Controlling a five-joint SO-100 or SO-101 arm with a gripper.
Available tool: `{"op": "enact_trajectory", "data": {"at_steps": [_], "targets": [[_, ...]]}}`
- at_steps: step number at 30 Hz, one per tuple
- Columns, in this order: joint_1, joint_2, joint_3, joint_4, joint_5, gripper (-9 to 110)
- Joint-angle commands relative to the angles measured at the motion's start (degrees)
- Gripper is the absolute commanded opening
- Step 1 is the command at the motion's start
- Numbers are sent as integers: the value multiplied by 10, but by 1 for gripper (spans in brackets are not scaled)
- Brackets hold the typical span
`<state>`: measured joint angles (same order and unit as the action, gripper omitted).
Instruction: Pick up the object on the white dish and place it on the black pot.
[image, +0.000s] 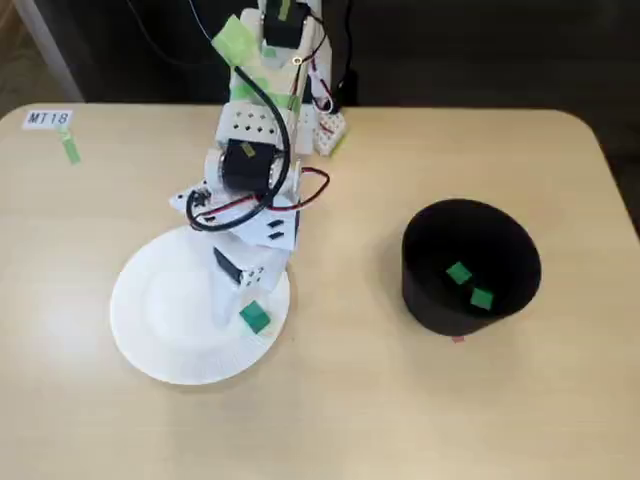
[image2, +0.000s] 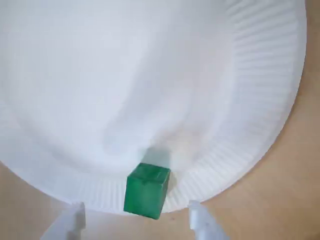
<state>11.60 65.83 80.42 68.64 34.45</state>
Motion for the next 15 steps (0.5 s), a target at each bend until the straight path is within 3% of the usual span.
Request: {"op": "enact_trajectory", "data": {"at_steps": [1,15], "targets": [[8,0,-32,-4,-11,27],[15,-65,-91,-9,2,18]]}}
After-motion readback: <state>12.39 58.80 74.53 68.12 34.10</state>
